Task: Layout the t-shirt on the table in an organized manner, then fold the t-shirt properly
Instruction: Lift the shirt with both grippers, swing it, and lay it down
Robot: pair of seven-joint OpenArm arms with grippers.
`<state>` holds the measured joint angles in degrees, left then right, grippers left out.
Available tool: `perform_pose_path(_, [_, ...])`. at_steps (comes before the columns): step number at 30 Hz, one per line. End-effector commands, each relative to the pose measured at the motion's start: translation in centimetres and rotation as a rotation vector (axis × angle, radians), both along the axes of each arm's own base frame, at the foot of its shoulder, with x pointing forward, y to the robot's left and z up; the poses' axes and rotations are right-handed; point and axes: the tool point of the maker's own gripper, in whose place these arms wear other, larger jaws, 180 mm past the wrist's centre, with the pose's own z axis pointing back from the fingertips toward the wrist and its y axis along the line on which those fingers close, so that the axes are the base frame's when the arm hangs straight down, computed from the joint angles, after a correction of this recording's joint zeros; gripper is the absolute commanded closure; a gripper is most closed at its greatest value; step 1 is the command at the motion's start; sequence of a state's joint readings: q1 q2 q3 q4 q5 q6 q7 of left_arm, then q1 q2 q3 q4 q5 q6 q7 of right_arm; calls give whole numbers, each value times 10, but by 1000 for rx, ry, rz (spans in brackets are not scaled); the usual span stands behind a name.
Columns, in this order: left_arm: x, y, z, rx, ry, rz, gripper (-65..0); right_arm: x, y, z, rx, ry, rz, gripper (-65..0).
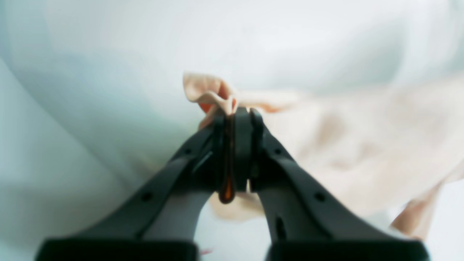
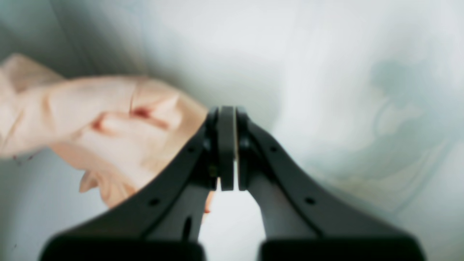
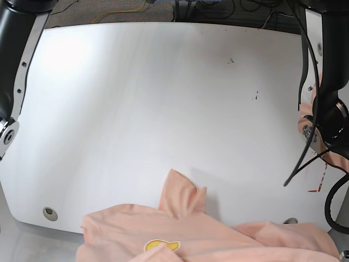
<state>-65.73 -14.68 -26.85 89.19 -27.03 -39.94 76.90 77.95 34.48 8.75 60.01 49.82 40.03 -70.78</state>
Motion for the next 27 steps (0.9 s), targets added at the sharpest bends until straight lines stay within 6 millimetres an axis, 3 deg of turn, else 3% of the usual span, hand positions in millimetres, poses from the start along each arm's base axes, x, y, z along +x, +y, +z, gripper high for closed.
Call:
perform_pose_path(1, [-1,1,12,-5,-34,-7,0,-5,1,17,3,-44,7,0])
perform_pose_path(4, [2,1,-2,-6,-2,-8,0,-3,0,9,1,-24,4,0])
perform_pose_path(10, [4,0,-55,0,103,-6,0,-3,-18,-43,-10,87,-30,0])
perform_pose_path(16, [-7,-2,-124,30,228,7,0,-18,-21,-117,8,200,-6,0])
perform_pose_path(19, [-17,-4,-165,42,308,8,0,-32,-11,-169,39,267,20,0])
perform_pose_path(23, [-34,-6,-201,67,378,14,0,-49,1,-226,57,350,27,0])
perform_pose_path(24, [-41,-7,-214,77,404,16,0,-57,6,-249,70,384,27,0])
perform_pose_path(27, [-53,-8,-232,94,439,19,0,-70,17,-284,95,434,24,0])
